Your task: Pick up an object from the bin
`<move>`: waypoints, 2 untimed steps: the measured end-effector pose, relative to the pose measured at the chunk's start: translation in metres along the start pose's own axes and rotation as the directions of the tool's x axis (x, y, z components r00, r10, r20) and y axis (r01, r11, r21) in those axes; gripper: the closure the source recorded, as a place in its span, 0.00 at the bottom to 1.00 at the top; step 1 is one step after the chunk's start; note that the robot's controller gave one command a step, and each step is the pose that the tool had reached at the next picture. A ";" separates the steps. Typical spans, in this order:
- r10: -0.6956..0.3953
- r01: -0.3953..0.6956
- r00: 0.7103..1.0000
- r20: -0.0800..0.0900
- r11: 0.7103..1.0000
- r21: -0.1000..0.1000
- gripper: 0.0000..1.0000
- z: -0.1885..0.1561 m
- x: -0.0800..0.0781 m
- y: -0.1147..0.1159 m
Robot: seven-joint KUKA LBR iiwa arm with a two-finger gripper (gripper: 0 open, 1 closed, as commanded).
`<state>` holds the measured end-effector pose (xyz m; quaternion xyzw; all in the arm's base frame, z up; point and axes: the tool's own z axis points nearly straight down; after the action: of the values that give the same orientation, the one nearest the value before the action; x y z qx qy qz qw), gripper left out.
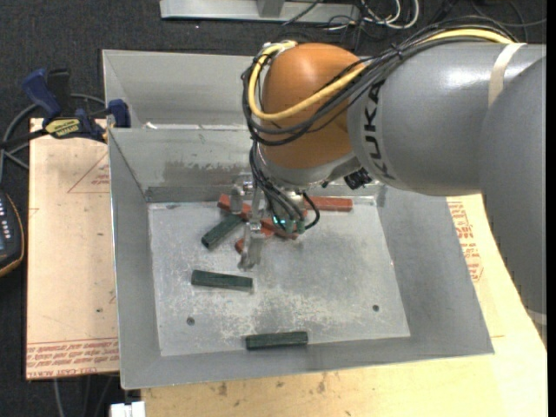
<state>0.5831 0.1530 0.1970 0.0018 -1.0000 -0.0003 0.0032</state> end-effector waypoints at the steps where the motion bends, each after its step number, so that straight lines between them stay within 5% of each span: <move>1: 0.000 0.000 1.000 -0.001 1.000 0.000 0.00 0.119 0.005 0.007; 2: 0.002 -0.002 1.000 0.006 1.000 -0.001 1.00 0.115 0.003 0.007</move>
Offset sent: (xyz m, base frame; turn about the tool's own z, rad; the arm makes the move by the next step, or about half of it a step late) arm -0.0035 0.0067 -0.1140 0.0014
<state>0.5797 0.1599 0.0824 0.0007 -1.0000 -0.0008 0.0000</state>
